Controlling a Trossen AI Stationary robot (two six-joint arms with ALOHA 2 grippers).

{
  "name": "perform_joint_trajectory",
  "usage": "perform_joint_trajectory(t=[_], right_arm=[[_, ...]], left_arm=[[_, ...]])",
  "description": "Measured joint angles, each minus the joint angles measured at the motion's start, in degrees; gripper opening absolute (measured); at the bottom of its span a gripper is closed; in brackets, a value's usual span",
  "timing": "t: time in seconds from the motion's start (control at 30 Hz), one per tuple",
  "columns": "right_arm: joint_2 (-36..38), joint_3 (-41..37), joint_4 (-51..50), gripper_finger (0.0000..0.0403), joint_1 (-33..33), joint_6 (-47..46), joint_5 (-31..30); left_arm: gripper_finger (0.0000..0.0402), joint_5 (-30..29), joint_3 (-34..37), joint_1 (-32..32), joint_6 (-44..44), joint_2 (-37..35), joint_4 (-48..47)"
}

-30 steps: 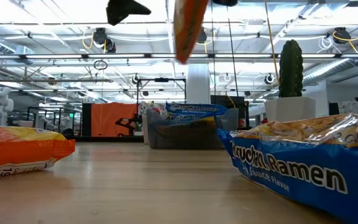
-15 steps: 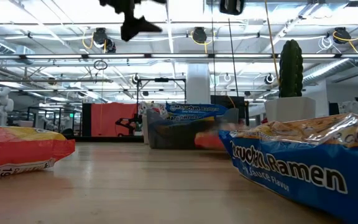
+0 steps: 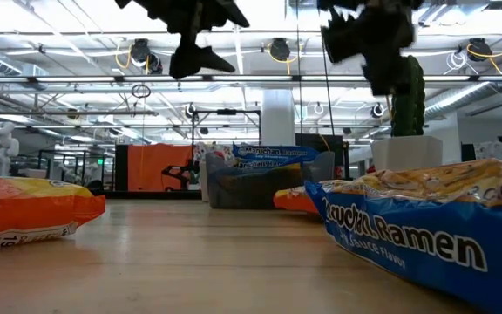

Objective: Sort Maruchan noodles
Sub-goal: Put the right orange noodle pack into the orange bin

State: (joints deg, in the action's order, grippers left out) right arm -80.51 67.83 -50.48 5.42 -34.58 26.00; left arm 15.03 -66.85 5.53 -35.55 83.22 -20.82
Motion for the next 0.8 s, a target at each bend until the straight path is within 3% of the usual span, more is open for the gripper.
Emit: perform_joint_trajectory(t=[0.23,0.43,0.57,0.8], right_arm=[[1.17,-14.20,18.87,0.0168,-6.11,-14.93,1.50],[1.14,-24.12,34.59,0.0193,-11.20,-27.09,-3.38],[1.11,-28.48,38.27,0.0196,-12.69,-31.97,-5.52],[1.12,-30.75,39.34,0.0196,-13.88,-29.99,-11.47]], left_arm=[[0.0314,1.23,0.00,-4.77,-3.05,-0.15,-0.04],[0.0314,2.68,0.02,-6.99,-2.72,-0.31,-0.47],[0.0314,2.97,0.02,-7.99,-2.40,-0.31,-0.48],[0.0314,3.17,0.02,-9.23,-0.90,-0.31,-0.81]])
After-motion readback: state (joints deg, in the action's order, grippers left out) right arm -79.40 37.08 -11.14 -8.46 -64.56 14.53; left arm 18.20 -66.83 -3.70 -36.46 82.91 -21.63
